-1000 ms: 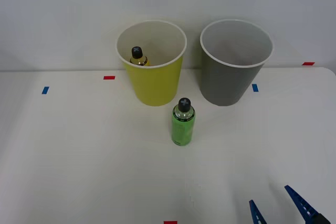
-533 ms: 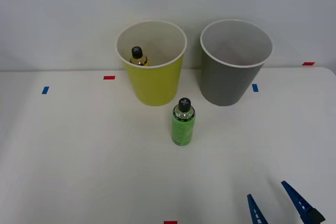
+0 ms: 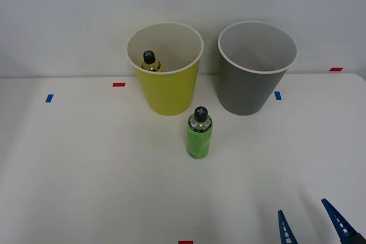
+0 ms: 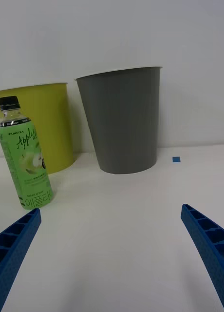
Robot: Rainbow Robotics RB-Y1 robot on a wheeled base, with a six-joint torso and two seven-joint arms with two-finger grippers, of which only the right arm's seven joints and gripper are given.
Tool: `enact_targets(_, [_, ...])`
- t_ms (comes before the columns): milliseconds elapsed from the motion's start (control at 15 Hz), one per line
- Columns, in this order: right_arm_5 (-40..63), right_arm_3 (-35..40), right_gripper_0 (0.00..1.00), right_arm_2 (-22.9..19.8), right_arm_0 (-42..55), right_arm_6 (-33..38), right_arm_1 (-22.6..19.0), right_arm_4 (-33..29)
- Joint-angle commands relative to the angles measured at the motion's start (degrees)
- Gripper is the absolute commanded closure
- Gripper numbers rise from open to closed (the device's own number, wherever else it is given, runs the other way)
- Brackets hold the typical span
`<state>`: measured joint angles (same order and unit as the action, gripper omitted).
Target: Put cans in the gray bin, plastic bottles in the light green bin
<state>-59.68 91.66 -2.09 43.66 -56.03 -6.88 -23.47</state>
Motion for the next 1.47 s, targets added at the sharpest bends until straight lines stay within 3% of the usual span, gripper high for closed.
enact_targets(67, [0.0,0.0,0.00,-0.4,0.2,0.0,-0.2,0.2])
enact_targets(467, [0.0,0.0,0.00,0.5,0.7,0.0,-0.6,0.1])
enact_targets(933, [-0.1,0.0,0.00,0.3,-0.7,0.4,-5.9,1.7])
enact_targets(1467, [0.0,0.0,0.00,1.2,-0.4,0.0,-6.0,2.9])
